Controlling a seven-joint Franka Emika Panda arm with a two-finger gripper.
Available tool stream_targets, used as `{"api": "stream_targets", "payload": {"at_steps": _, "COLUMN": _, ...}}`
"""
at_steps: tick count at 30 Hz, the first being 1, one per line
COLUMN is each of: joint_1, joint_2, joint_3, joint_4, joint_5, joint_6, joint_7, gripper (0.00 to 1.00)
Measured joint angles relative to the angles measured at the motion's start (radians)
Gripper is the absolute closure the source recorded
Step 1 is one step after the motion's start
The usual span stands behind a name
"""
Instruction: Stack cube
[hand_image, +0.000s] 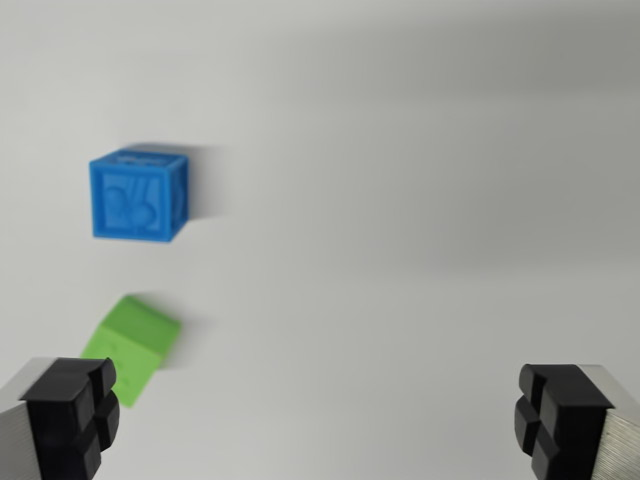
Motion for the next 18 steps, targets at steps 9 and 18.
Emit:
{"api": "stream_targets", "payload": {"at_steps": 9, "joint_1": 0.008, "joint_2": -0.009, "joint_3": 0.002, "joint_4": -0.032, "joint_5": 0.0, "joint_6": 0.023, "joint_7": 0.032, "gripper": 0.0}}
{"api": "stream_targets", "payload": {"at_steps": 18, "joint_1": 0.018, "joint_2": -0.022, "joint_3": 0.006, "joint_4": -0.079, "joint_5": 0.0, "joint_6": 0.057, "joint_7": 0.078, "gripper": 0.0}}
